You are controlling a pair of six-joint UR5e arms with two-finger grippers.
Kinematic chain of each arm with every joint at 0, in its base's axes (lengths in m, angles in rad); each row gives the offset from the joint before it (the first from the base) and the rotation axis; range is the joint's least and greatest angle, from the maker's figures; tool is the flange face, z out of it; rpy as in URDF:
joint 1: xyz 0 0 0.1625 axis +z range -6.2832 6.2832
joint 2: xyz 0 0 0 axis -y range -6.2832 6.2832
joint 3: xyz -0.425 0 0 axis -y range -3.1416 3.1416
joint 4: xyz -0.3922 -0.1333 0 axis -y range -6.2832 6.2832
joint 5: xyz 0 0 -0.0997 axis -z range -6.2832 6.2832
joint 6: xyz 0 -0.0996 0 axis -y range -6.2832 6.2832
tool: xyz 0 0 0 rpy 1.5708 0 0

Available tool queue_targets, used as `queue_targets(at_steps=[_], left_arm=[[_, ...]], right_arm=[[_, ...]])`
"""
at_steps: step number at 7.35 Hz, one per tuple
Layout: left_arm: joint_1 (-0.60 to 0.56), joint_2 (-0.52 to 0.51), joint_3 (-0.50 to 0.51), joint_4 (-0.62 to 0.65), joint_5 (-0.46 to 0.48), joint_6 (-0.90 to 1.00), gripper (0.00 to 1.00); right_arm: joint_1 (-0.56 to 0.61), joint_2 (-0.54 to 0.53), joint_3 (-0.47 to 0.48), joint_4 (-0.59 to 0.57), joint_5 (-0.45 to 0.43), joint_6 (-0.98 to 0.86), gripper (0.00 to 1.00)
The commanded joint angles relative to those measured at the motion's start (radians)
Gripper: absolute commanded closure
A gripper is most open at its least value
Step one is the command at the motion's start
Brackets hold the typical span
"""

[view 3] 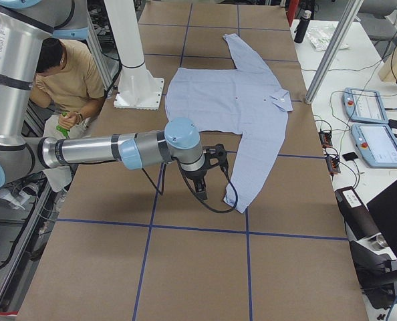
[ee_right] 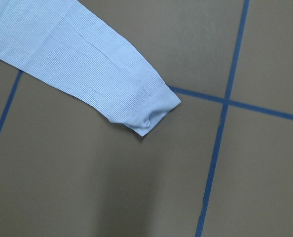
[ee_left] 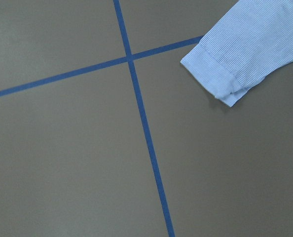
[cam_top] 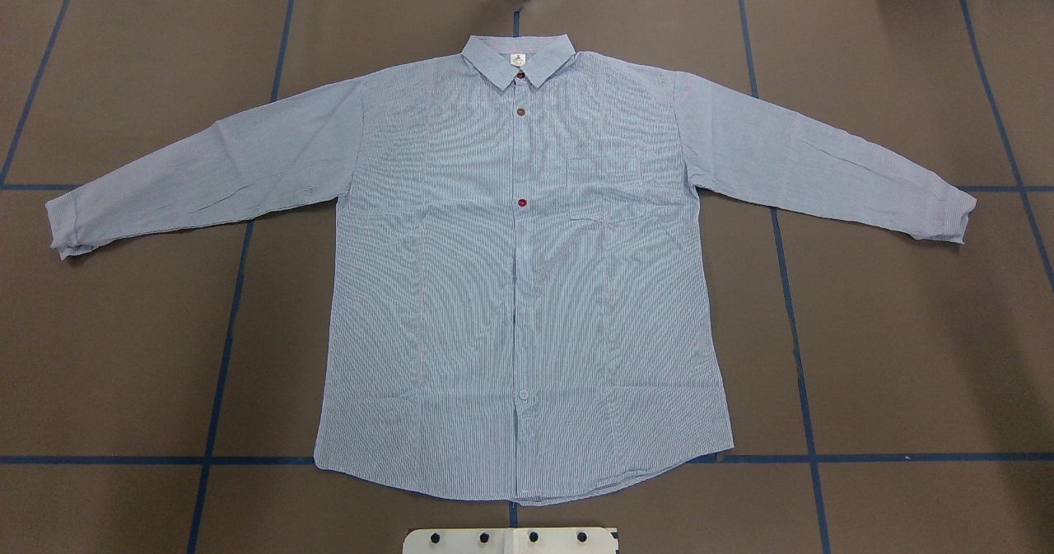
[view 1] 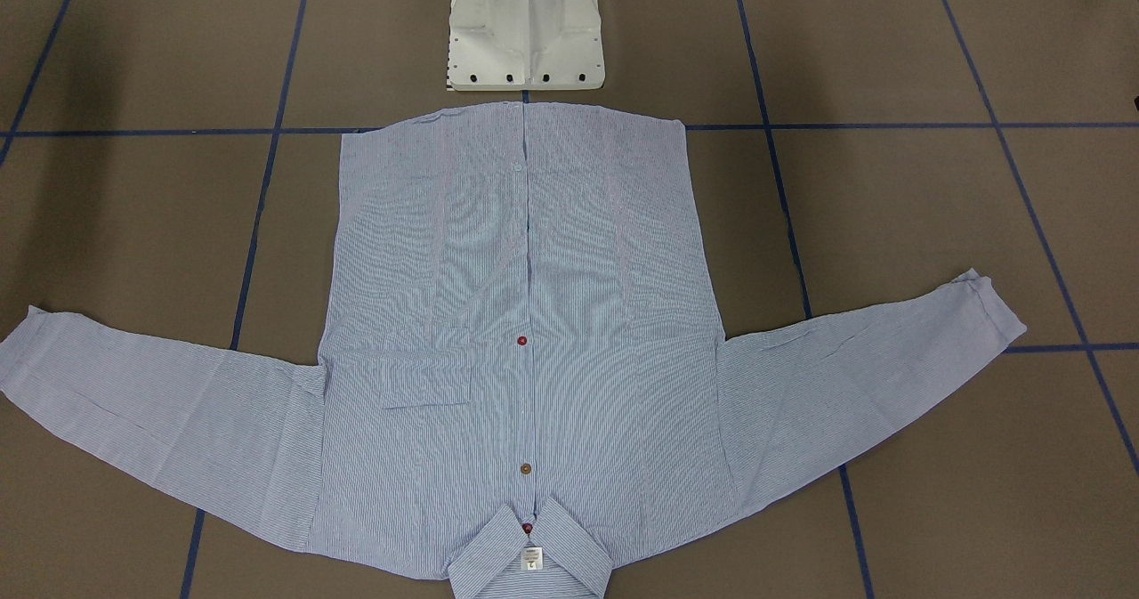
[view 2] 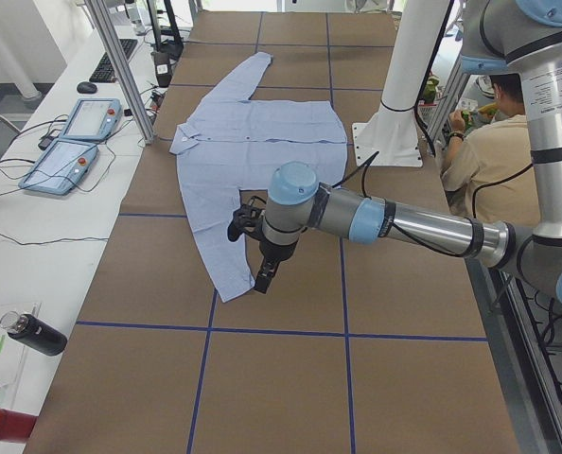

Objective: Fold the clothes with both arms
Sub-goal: 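Move the right gripper to the cuff of the sleeve nearest it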

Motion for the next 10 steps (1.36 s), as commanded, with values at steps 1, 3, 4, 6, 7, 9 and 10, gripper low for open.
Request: queue_targets(at_steps=[1,3,4,6,7,9,10], left_arm=[[-0.010,-0.098,0.014,-0.063,0.031,-0.001,0.00],[-0.010,-0.106,0.022,-0.172,0.025,0.003,0.00],[-0.010,-0.100,0.023,-0.189,0.024,0.002,0.00],[-0.010,-0.092,0.023,-0.196,0.024,0.005,0.00],[-0.010,-0.090,0.020,-0.196,0.024,0.005,0.00],[-0.010,-0.089,0.019,-0.196,0.024,0.003,0.00],[-0.010,-0.089,0.014,-0.196,0.024,0.005,0.00]], right_arm=[[0.001,0.039,-0.065,0.108,0.007,0.004,0.00],[-0.008,0.083,-0.183,0.270,-0.002,0.007,0.00],[-0.057,0.085,-0.253,0.352,-0.022,0.068,0.00],[-0.221,0.103,-0.292,0.526,-0.118,0.373,0.00],[-0.340,0.120,-0.324,0.641,-0.240,0.542,0.00],[-0.452,0.183,-0.522,0.880,-0.375,0.752,0.04],[-0.455,0.208,-0.647,1.037,-0.378,0.844,0.09]])
